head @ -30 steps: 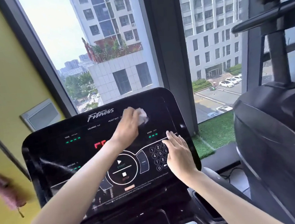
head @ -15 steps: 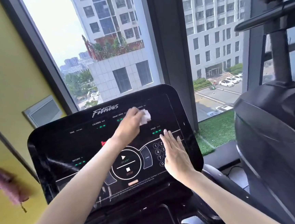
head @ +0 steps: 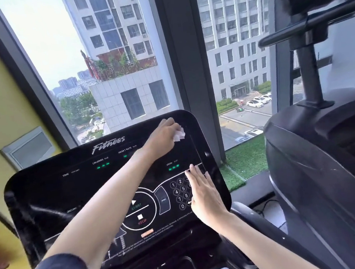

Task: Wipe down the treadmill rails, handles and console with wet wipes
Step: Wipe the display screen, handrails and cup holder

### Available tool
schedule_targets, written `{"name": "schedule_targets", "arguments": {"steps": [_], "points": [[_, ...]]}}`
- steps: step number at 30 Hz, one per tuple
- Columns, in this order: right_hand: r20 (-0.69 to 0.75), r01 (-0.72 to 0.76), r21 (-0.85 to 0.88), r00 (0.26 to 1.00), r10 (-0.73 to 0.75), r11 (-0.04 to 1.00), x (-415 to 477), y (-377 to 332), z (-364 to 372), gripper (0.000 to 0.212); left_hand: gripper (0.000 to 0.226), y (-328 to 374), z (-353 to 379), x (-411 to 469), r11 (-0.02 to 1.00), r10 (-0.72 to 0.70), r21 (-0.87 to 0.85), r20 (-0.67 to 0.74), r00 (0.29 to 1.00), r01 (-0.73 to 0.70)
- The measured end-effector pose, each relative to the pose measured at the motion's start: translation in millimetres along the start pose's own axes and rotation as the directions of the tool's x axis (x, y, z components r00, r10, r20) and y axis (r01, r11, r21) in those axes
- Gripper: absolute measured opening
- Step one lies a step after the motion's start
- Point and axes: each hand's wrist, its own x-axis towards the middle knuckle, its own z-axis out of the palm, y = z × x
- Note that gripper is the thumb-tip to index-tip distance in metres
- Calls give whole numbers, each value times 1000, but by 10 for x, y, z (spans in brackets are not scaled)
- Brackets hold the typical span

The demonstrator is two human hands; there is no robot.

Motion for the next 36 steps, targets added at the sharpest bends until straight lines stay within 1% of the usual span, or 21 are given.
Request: {"name": "schedule_targets", "arguments": {"steps": [2,4,6,7,9,10,13,16,19,22,25,28,29,30,31,32,33,34,35,36], "points": [[-14,-24,7,1000,25,1000,-14,8,23,77,36,128,33,86,999,30,24,66,997,-32],[-25,-41,3,999,41,999,-34,-5,70,76,31,209,115,41,990,110,70,162,981,-122],[-26,-46,-3,999,46,999,-50,-58,133,75,27,248,191,-132,978,160,91,245,956,-187],[-38,-45,-14,998,44,999,-53,-94,167,75,32,243,203,-243,975,173,88,264,949,-203],[-41,-50,-46,998,48,998,-59,-178,236,77,53,168,186,-451,972,205,55,289,935,-230],[-47,-51,-62,998,49,997,-61,-216,280,78,53,113,163,-553,969,214,52,311,926,-242],[-75,-38,-46,997,35,998,-49,-376,375,81,41,-56,44,-872,966,213,65,354,911,-251],[-108,-11,-28,994,8,1000,-16,-610,450,77,35,-227,-104,-1160,968,187,91,362,913,-234],[-104,42,-6,994,-42,999,-26,-871,550,71,34,-448,-260,-1420,979,141,98,301,943,-177],[-93,115,8,989,-114,993,-73,-1083,649,70,35,-676,-378,-1701,985,96,117,212,972,-123],[-87,153,29,985,-150,988,-113,-1256,722,69,41,-842,-485,-1994,991,24,127,199,980,-50],[-89,180,58,981,-174,982,-142,-1398,771,68,40,-933,-555,-2321,987,-73,150,166,983,48],[-88,185,59,980,-179,981,-152,-1441,781,67,39,-916,-600,-2419,980,-124,176,192,973,90],[-89,194,62,978,-188,979,-162,-1482,795,65,39,-892,-646,-2507,965,-187,228,272,944,126],[-89,204,65,976,-198,977,-171,-1522,806,63,38,-847,-699,-2581,942,-257,307,400,880,135],[-90,218,69,973,-211,974,-180,-1555,819,61,38,-810,-747,-2663,920,-323,367,513,796,137],[-92,229,72,971,-222,971,-186,-1584,834,58,40,-782,-786,-2748,909,-369,388,581,726,151],[-89,244,78,967,-237,967,-189,-1604,838,55,42,-753,-833,-2829,912,-387,362,607,694,192],[-83,249,89,967,-242,964,-187,-1633,813,51,44,-733,-888,-2910,919,-393,287,589,706,272],[-65,233,115,972,-227,966,-177,-1654,796,47,44,-716,-946,-2983,908,-412,160,523,746,388]]}}
